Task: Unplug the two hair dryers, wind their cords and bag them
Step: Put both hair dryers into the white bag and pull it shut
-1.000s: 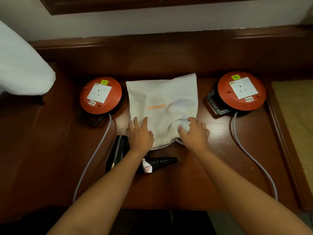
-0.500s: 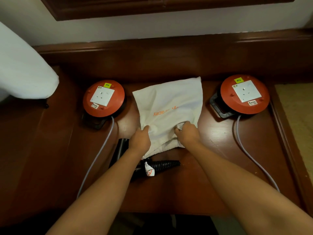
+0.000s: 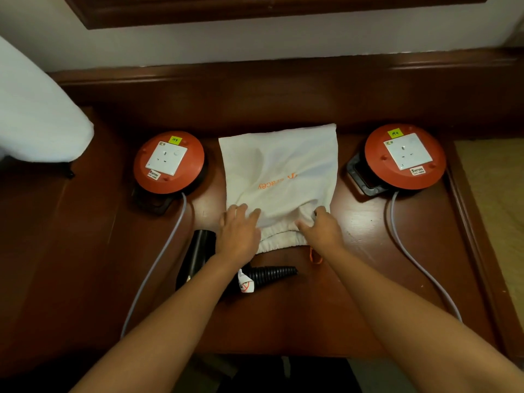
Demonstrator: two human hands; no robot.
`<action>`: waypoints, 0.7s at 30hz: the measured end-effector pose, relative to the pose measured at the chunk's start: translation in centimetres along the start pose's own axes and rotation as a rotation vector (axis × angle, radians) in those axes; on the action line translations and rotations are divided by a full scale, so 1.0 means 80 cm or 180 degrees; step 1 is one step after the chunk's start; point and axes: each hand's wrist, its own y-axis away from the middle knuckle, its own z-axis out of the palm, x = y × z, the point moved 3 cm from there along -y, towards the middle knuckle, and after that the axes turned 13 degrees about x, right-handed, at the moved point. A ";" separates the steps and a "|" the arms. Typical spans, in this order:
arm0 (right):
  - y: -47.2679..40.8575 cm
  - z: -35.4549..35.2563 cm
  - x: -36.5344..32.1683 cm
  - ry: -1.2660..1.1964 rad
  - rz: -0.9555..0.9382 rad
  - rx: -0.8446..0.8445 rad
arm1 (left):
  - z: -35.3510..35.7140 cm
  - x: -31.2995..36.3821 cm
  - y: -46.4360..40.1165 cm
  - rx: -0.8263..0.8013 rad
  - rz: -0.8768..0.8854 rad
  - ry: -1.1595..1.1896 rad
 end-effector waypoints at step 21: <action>0.031 -0.016 0.017 0.0346 -0.0047 0.0421 | 0.010 -0.021 0.029 -0.0655 -0.0353 0.0109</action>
